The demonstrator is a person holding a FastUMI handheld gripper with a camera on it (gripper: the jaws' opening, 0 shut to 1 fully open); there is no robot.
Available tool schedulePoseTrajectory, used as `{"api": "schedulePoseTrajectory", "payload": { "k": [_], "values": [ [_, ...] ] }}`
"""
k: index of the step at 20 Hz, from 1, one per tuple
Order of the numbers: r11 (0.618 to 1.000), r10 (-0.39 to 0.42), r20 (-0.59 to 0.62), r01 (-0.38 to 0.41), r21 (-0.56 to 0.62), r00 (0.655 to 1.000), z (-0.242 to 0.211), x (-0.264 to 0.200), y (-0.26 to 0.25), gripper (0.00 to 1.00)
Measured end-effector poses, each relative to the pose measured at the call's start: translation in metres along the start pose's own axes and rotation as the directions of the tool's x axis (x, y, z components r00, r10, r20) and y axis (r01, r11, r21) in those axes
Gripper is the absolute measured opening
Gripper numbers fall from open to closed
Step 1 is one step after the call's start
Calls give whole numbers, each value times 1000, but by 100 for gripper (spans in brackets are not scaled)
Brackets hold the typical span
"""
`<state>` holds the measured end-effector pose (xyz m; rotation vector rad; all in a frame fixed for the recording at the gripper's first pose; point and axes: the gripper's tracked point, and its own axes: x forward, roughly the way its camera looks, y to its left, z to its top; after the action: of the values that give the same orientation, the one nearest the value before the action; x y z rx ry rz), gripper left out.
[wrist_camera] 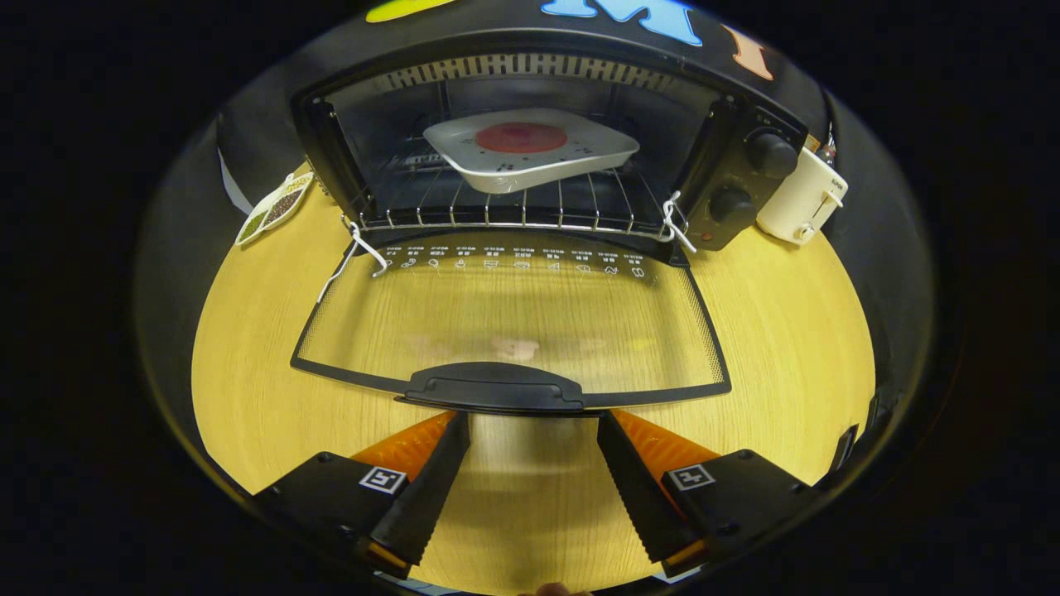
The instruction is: Open the toaster oven, put the food inside, and close the toaster oven door.
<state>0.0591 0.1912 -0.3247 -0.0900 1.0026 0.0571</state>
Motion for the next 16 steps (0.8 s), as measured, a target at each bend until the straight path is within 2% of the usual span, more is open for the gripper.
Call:
{"api": "schedulePoseTrajectory", "payload": {
  "k": [7,10,13,16],
  "values": [
    [999,20,104,-16,-45,994,17,-34,-3,99],
    [999,37,159,-34,-22,987,29,-49,-2,98],
    [998,57,249,-59,1,967,53,-69,-1,98],
    [999,54,356,-54,-10,933,91,-100,-6,99]
  ]
}}
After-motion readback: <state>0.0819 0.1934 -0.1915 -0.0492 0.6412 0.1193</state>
